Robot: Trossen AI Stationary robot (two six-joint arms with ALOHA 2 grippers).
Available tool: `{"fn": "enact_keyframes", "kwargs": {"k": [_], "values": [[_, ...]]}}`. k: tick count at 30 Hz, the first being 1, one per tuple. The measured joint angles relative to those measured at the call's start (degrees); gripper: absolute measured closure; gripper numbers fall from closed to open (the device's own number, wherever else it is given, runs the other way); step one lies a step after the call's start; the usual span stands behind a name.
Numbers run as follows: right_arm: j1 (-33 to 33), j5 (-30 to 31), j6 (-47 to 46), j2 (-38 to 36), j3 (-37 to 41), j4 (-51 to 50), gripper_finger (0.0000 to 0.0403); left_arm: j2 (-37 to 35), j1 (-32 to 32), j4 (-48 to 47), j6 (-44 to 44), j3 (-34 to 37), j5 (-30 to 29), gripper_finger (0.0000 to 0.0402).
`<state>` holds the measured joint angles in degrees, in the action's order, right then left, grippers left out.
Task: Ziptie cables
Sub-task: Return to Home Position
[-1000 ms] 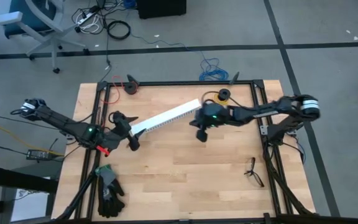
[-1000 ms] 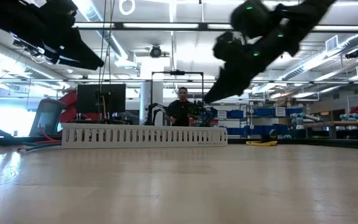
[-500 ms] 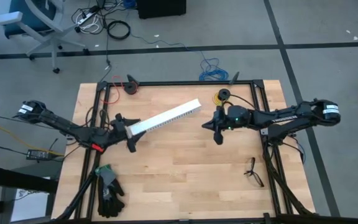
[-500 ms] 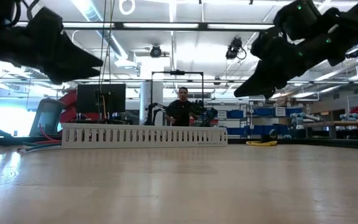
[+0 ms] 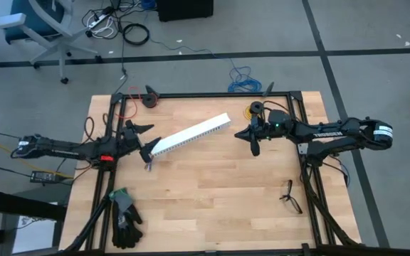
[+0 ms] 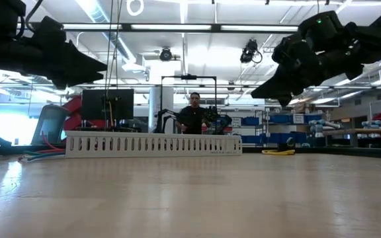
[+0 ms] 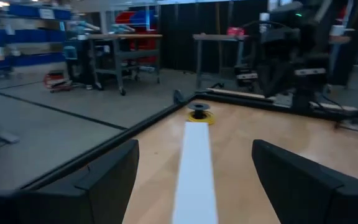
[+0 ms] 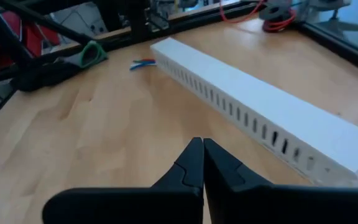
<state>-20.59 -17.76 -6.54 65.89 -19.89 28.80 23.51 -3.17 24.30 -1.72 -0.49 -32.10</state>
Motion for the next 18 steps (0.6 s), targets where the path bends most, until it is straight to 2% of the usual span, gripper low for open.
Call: {"fn": "enact_keyframes", "kwargs": {"k": [3, 10, 12, 15, 18], "values": [[-1.3, 0.1, -0.5, -3.4, 2.6, 0.3, 0.0403, -6.1, 1.4, -5.8, -0.3, 0.0, 0.1, 0.0078], [-5.1, 4.0, -6.4, -17.4, 16.3, 9.7, 0.0403, -23.0, 1.7, -20.2, -0.4, 0.0, -1.4, 0.0078], [-6.1, 3.8, -7.8, -21.2, 19.3, 10.1, 0.0403, -23.6, 1.7, -20.0, -0.2, -0.1, -2.1, 0.0078], [-6.7, 3.6, -8.7, -25.0, 19.3, 4.8, 0.0403, -23.3, 1.6, -20.4, -0.4, 0.0, -4.1, 0.0078], [-6.6, 4.0, -7.3, -27.0, 19.3, 5.0, 0.0403, -23.4, 1.6, -20.4, -0.4, 0.0, -4.0, 0.0078]]}}
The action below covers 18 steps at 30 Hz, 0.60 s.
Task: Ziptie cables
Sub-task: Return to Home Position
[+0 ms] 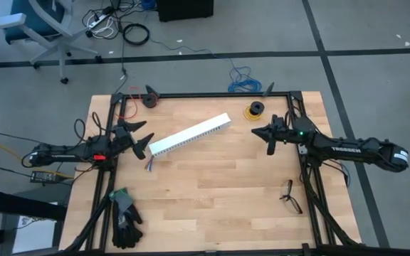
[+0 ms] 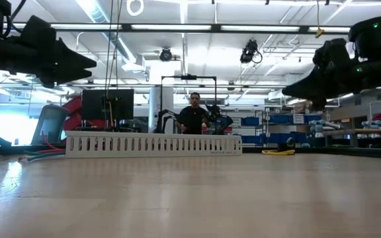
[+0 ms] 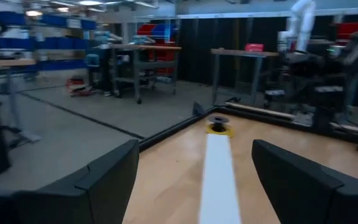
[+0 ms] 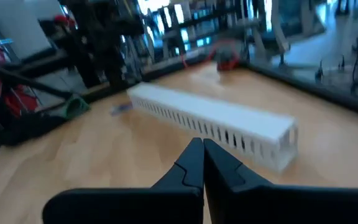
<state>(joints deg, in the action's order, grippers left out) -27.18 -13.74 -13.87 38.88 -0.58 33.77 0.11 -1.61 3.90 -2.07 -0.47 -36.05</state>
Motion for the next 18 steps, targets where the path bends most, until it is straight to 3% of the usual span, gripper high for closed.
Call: {"fn": "enact_keyframes", "kwargs": {"k": [4, 12, 15, 18], "values": [[0.0, -3.8, 0.9, -2.3, 0.0, 1.5, 0.0403, -0.1, 0.0, -0.1, 0.7, 0.0, 4.3, 0.0078], [0.2, -10.5, -1.0, -3.5, 0.0, 0.9, 0.0403, -0.1, 0.2, -0.1, 3.7, 0.0, 5.8, 0.0078], [0.2, -8.9, -1.6, -3.5, 0.0, 0.9, 0.0403, -0.1, 0.2, -0.1, 4.9, 0.0, 5.8, 0.0078], [0.7, -2.9, -2.1, -3.5, 0.1, 1.0, 0.0403, -0.1, 0.2, -0.1, 4.9, 0.0, 5.7, 0.0078]]}}
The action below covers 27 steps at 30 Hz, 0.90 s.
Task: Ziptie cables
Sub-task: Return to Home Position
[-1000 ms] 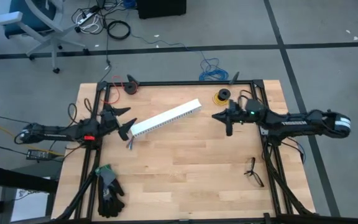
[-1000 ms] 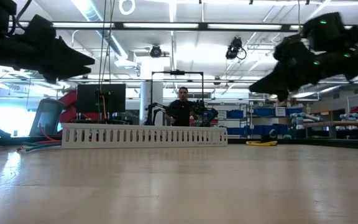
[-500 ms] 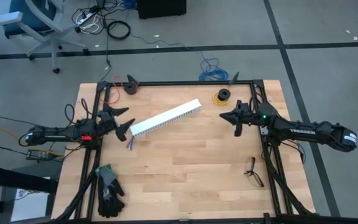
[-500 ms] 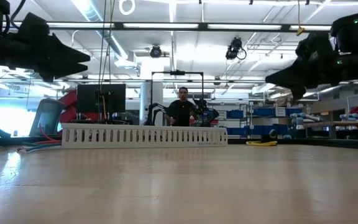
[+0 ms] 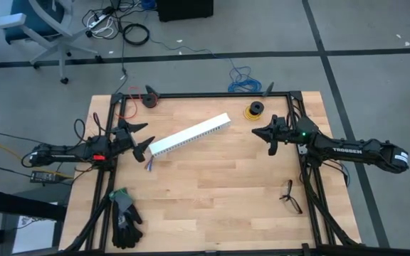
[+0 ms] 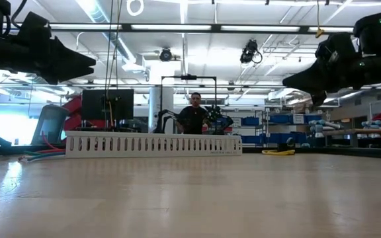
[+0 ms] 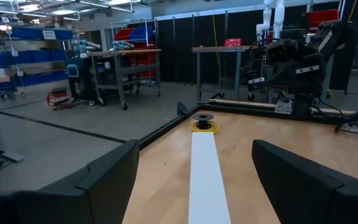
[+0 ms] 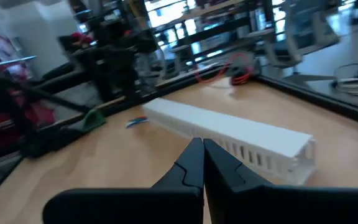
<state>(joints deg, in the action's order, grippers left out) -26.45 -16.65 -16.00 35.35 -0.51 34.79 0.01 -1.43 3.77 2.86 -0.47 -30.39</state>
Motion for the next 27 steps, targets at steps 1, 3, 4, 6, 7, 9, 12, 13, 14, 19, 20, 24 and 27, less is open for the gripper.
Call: {"fn": "enact_keyframes", "kwargs": {"k": [1, 3, 4, 6, 7, 9, 12, 13, 14, 19, 20, 24, 27], "values": [[0.7, 2.1, -0.2, -0.1, 0.0, 0.1, 0.0403, 0.0, 0.0, 0.0, 0.0, 0.0, 0.0, 0.0078], [2.4, 4.3, -0.4, -0.5, 0.0, 0.3, 0.0403, 0.0, 0.0, 0.0, 0.0, 0.0, -0.1, 0.0078], [3.4, 5.0, -0.3, -1.0, 0.0, 0.2, 0.0403, 0.0, 0.0, 0.0, 0.0, 0.0, -0.1, 0.0078], [5.2, 6.3, 0.3, -2.0, 0.0, 0.1, 0.0403, 0.0, 0.0, 0.0, 0.0, 0.0, -0.2, 0.0078], [6.0, 6.8, 0.7, -2.7, 0.0, -0.5, 0.0403, 0.0, 0.0, -0.1, 0.0, 0.0, -0.2, 0.0078], [7.1, 8.3, 1.0, -4.3, 0.0, -3.7, 0.0403, 0.0, 0.0, -0.1, 0.0, 0.0, -0.2, 0.0078], [8.4, 10.7, 0.6, -7.5, 0.0, -9.4, 0.0403, 0.0, 0.0, -0.1, -0.4, 0.0, -0.2, 0.0078], [8.9, 11.3, 0.6, -8.8, 0.0, -10.4, 0.0403, 0.0, 0.0, -0.1, -0.6, 0.0, -0.2, 0.0078], [9.4, 11.7, 0.9, -10.1, 0.0, -11.2, 0.0403, 0.0, 0.0, -0.1, -1.0, 0.0, -0.2, 0.0078], [11.9, 16.9, 2.1, -18.2, 0.0, -17.3, 0.0403, 0.0, 0.0, -0.1, -1.8, 0.0, -0.2, 0.0078], [12.5, 18.3, 2.1, -20.0, 0.0, -19.2, 0.0403, 0.0, 0.0, -0.1, -1.8, 0.0, -0.2, 0.0078], [15.9, 22.7, 3.0, -26.9, 0.0, -25.1, 0.0403, 0.0, 0.0, -0.2, -2.0, 0.0, -0.2, 0.0078], [18.9, 30.0, 4.9, -31.7, 0.0, -28.5, 0.0403, 0.0, 0.0, -0.2, -2.0, 0.0, -0.2, 0.0078]]}}
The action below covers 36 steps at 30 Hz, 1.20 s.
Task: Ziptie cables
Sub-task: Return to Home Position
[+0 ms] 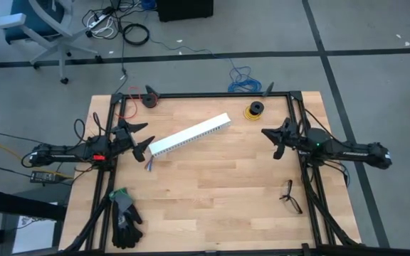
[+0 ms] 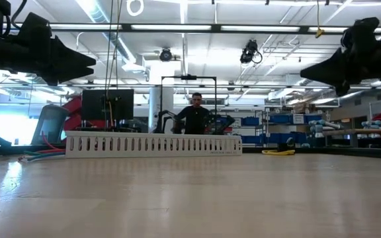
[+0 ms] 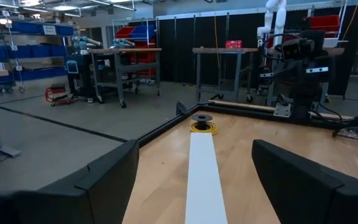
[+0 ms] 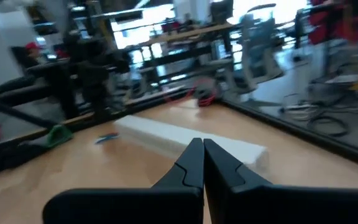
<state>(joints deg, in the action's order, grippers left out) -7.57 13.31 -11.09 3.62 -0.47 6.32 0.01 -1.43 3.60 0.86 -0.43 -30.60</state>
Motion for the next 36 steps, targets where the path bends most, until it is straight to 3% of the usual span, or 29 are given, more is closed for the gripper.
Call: {"fn": "enact_keyframes", "kwargs": {"k": [3, 14, 32, 36], "values": [[3.1, 4.6, 0.8, -3.6, 0.0, -2.8, 0.0403, 0.0, 0.0, 0.0, 0.0, 0.0, 0.0, 0.0078], [10.1, 5.5, 3.1, -2.4, 0.0, -2.8, 0.0403, 0.0, 0.0, 0.0, -0.1, 0.0, -0.1, 0.0078], [11.1, -5.6, 4.7, 1.0, 0.0, -4.4, 0.0403, 0.0, 0.0, 0.2, -1.4, 0.0, 0.2, 0.0078], [11.1, -6.2, 4.8, 1.0, 0.0, -4.5, 0.0403, 0.0, -0.1, 0.3, -2.4, 0.0, 4.4, 0.0078]]}}
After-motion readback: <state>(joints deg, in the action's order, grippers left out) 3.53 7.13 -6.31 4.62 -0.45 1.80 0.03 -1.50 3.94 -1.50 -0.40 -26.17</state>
